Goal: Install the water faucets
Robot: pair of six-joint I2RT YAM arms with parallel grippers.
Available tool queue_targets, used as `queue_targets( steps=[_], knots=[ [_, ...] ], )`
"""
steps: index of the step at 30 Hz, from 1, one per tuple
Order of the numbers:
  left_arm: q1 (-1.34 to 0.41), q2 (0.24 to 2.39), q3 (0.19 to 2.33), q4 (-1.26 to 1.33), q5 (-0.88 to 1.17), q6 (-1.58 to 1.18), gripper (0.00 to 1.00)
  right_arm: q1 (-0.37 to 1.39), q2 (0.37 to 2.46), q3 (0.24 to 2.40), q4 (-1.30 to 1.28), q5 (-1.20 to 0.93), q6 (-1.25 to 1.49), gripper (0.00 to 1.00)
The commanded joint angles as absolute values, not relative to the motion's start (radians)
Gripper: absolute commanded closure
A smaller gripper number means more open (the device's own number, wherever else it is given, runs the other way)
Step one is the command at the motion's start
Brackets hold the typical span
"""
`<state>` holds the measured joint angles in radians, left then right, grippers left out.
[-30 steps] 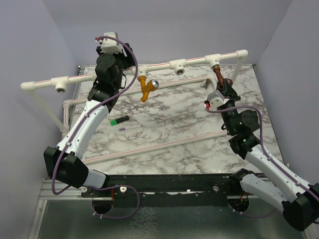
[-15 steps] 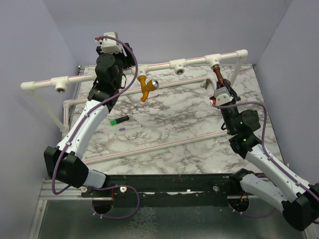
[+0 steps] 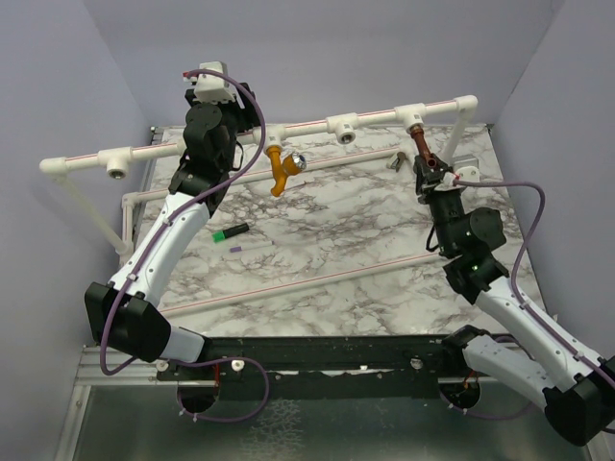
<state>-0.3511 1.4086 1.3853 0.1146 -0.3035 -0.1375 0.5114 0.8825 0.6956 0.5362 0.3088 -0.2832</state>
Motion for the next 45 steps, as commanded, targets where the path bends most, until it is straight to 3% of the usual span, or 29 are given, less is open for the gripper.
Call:
queue_targets(
  steps=[1,20,32,45],
  knots=[
    [-0.362,1.457,1.311,-0.173,-0.258,-0.117,0.28,0.514,0.875,0.763,0.541,0.320,-0.042,0.99],
    [-0.362,1.453,1.309,-0.172,-0.254,-0.117,0.28,0.514,0.844,0.768,0.441,0.518,0.842,0.99],
    [-0.362,1.455,1.307,-0.170,-0.251,-0.118,0.28,0.514,0.859,0.766,0.324,0.507,1.442,0.99],
    [-0.362,1.454,1.307,-0.172,-0.250,-0.118,0.28,0.514,0.861,0.809,0.169,0.421,1.689,0.99]
  ],
)
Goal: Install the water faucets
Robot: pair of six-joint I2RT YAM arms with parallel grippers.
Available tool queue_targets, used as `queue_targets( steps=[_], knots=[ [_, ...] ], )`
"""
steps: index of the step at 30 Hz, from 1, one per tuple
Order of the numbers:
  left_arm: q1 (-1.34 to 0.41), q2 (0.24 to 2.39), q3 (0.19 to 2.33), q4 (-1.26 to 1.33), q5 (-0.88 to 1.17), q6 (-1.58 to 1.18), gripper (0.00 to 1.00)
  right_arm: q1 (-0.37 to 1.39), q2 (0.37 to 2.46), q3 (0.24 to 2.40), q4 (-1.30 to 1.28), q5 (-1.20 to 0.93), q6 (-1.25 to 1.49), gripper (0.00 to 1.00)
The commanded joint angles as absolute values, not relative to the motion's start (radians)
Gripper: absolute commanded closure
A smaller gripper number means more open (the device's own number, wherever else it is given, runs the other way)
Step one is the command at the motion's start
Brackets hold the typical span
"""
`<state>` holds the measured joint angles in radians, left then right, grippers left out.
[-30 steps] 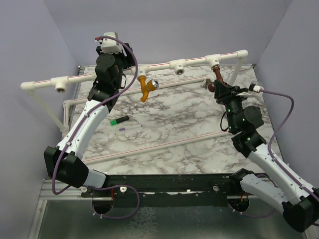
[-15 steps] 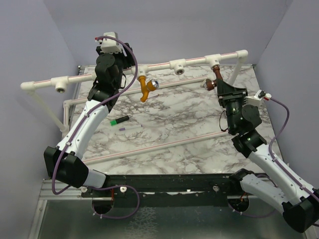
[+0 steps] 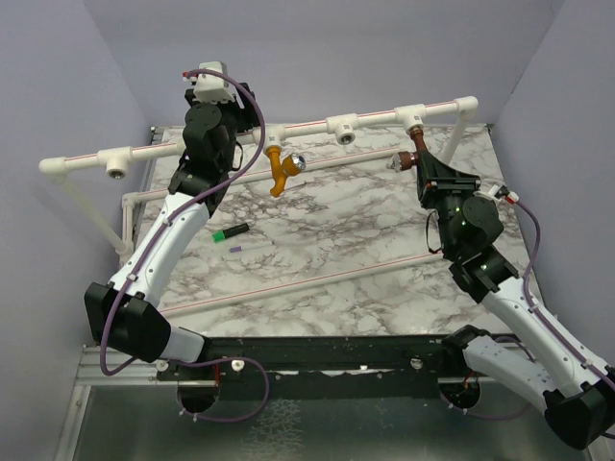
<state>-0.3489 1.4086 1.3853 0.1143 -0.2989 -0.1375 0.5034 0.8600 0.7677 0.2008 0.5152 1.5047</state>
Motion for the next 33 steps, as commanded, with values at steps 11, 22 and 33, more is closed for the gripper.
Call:
queue_targets(
  steps=[11,22,33],
  knots=[
    [-0.362,1.454,1.307,-0.172,-0.250,-0.119,0.28,0.514,0.847,0.808,0.133,0.429,1.641,0.57],
    [-0.362,1.456,1.305,-0.172,-0.254,-0.115,0.28,0.514,0.791,0.802,0.066,0.452,1.581,0.37],
    [-0.362,1.461,1.305,-0.172,-0.256,-0.114,0.28,0.514,0.684,0.803,-0.040,0.438,1.350,0.26]
  ],
)
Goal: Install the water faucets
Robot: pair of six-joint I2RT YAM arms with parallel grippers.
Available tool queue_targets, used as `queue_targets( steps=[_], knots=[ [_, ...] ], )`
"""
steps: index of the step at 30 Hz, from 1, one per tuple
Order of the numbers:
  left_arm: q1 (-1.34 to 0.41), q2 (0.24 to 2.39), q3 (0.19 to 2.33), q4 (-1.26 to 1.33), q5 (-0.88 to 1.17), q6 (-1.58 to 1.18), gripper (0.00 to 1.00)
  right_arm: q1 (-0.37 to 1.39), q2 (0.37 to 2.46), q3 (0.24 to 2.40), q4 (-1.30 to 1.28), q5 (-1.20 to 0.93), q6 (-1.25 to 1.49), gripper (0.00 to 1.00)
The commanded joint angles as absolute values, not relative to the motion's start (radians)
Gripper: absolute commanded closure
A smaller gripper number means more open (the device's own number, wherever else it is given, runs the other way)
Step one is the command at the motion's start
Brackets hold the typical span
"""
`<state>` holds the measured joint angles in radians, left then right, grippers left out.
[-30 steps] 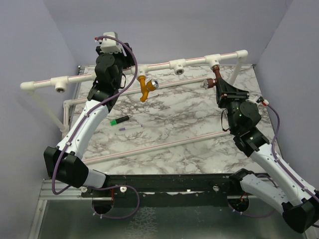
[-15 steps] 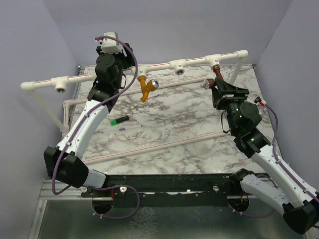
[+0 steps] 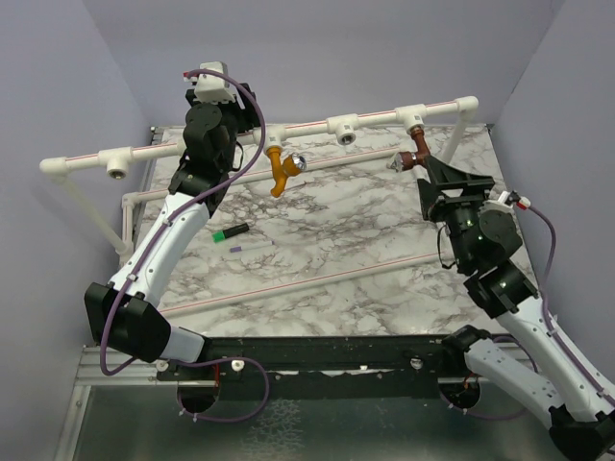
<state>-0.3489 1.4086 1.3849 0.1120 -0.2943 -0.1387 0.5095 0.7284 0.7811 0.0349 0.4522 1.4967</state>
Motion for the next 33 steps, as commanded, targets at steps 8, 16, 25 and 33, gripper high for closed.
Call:
queue_targets(
  steps=[8,16,25,33],
  knots=[
    [-0.362,1.463,1.305,-0.172,-0.255,-0.115,0.28,0.514,0.563,0.793,-0.029,0.439,0.897,0.25],
    [-0.362,1.464,1.305,-0.172,-0.254,-0.115,0.28,0.514,0.529,0.862,-0.050,0.461,0.292,0.24],
    [-0.362,1.466,1.304,-0.172,-0.256,-0.114,0.28,0.514,0.565,0.955,-0.126,0.301,-0.326,0.21],
    [-0.362,1.468,1.304,-0.172,-0.254,-0.114,0.28,0.514,0.633,1.039,-0.347,0.083,-0.741,0.21]
  ],
)
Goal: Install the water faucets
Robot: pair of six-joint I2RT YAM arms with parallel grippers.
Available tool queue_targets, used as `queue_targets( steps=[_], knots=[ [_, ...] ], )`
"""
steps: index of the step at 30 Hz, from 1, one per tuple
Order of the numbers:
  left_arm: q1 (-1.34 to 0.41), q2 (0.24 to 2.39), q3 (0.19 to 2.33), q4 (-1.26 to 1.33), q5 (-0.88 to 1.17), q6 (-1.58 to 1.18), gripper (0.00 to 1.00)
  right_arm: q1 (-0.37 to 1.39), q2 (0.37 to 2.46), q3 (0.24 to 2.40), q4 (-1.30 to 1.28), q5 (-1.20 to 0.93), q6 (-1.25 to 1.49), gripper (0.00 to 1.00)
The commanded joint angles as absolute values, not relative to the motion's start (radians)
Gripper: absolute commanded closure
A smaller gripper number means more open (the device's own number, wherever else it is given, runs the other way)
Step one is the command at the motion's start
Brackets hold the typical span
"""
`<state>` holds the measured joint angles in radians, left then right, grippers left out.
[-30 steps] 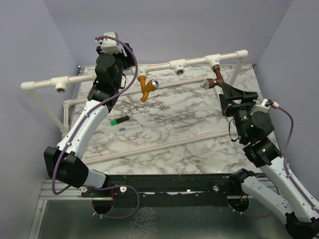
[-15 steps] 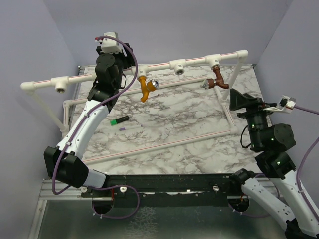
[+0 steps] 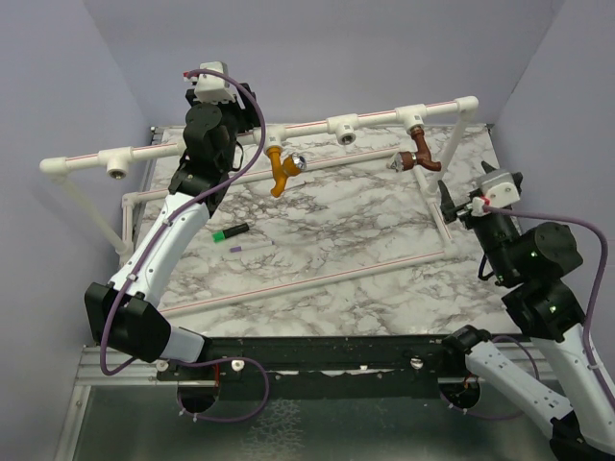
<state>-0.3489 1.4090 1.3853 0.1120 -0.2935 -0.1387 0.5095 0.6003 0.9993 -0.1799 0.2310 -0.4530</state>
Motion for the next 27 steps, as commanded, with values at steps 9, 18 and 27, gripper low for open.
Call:
queue_targets(
  steps=[9,18,27],
  knots=[
    [-0.362,1.463,1.301,-0.169,-0.254,-0.112,0.28,0.514,0.655,0.934,-0.265,0.056,-1.073,0.21],
    [-0.362,1.462,1.301,-0.166,-0.258,-0.111,0.28,0.514,0.713,0.798,0.062,0.136,-1.389,0.20],
    [-0.362,1.465,1.299,-0.167,-0.255,-0.112,0.28,0.514,0.801,0.733,0.307,0.197,-1.556,0.21]
  ],
)
